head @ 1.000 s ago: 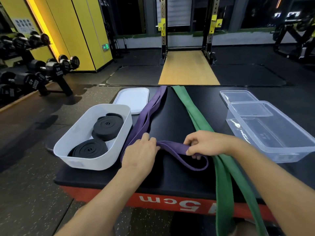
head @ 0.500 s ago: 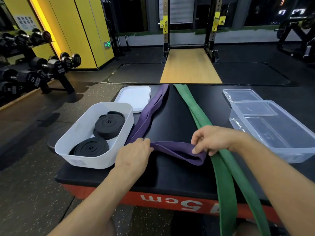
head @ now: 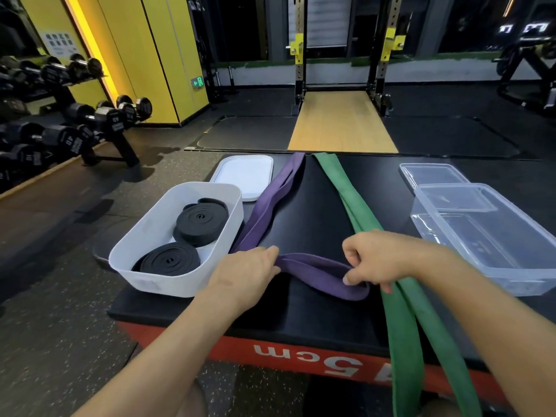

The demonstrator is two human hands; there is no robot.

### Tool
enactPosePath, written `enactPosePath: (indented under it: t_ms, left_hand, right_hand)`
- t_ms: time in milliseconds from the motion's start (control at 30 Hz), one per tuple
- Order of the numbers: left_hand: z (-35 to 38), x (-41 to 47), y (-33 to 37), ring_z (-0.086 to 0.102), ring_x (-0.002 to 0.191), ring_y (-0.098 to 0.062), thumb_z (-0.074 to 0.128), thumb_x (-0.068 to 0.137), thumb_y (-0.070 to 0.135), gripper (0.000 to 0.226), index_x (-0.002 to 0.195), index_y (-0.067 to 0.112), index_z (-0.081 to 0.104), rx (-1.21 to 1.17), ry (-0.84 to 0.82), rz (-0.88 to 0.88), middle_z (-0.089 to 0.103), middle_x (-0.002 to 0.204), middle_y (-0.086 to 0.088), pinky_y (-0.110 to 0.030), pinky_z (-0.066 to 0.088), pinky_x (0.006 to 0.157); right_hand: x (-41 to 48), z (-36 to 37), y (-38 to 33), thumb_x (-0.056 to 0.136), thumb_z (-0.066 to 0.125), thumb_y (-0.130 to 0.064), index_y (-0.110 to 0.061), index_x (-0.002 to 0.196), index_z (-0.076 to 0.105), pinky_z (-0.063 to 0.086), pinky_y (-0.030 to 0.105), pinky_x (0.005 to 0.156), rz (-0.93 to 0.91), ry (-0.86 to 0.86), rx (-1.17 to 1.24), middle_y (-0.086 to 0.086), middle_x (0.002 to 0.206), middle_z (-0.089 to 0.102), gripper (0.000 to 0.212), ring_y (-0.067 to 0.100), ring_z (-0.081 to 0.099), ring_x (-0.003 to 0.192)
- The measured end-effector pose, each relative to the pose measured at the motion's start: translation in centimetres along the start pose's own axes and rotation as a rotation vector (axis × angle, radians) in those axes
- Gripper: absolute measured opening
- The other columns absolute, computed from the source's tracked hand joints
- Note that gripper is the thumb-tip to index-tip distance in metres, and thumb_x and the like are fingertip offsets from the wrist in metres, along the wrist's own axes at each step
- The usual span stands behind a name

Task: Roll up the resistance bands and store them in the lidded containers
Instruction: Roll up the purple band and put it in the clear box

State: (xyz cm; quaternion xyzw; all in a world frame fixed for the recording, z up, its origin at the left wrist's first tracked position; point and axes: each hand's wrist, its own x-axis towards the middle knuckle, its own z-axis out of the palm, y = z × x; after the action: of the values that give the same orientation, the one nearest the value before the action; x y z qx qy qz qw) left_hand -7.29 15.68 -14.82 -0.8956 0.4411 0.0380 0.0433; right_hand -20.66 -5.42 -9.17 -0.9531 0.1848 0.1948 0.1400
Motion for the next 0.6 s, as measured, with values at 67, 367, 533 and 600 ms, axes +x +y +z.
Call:
enactPosePath:
  t_ms: [67, 367, 533, 600]
  left_hand:
    - [0.1, 0.0, 0.0, 0.064, 0.110, -0.037, 0.039, 0.110, 0.043, 0.023, 0.115, 0.021, 0.043, -0.003, 0.007, 0.008, 0.063, 0.124, -0.004, -0.042, 0.046, 0.078]
    - [0.1, -0.2, 0.1, 0.065, 0.111, -0.035, 0.042, 0.109, 0.044, 0.025, 0.119, 0.021, 0.045, -0.001, 0.039, 0.026, 0.064, 0.124, -0.002, -0.042, 0.046, 0.078]
    - [0.0, -0.3, 0.4, 0.065, 0.110, -0.036, 0.043, 0.109, 0.042, 0.024, 0.117, 0.020, 0.045, -0.014, 0.040, 0.007, 0.064, 0.123, -0.003, -0.039, 0.040, 0.073]
    - [-0.1, -0.3, 0.5, 0.065, 0.109, -0.035, 0.043, 0.109, 0.042, 0.024, 0.118, 0.020, 0.045, -0.016, 0.046, 0.009, 0.064, 0.123, -0.002, -0.040, 0.040, 0.073]
  right_hand:
    - [0.4, 0.0, 0.4, 0.087, 0.072, -0.031, -0.021, 0.084, 0.050, 0.047, 0.029, 0.058, -0.015, 0.081, -0.013, -0.001, 0.063, 0.067, 0.024, 0.014, 0.066, 0.046]
    - [2.3, 1.4, 2.0, 0.087, 0.060, -0.010, -0.026, 0.082, 0.066, 0.061, 0.035, 0.071, 0.112, 0.397, 0.242, 0.003, 0.075, 0.072, 0.017, 0.018, 0.071, 0.063]
    - [1.9, 1.1, 1.7, 0.093, 0.068, -0.030, -0.020, 0.083, 0.071, 0.058, 0.029, 0.073, 0.197, 0.355, 0.430, 0.004, 0.069, 0.076, 0.015, 0.012, 0.071, 0.053]
    - [2.1, 1.4, 1.8, 0.087, 0.075, -0.044, -0.022, 0.091, 0.069, 0.055, 0.026, 0.071, 0.208, 0.338, 0.366, 0.004, 0.069, 0.075, 0.023, 0.008, 0.069, 0.051]
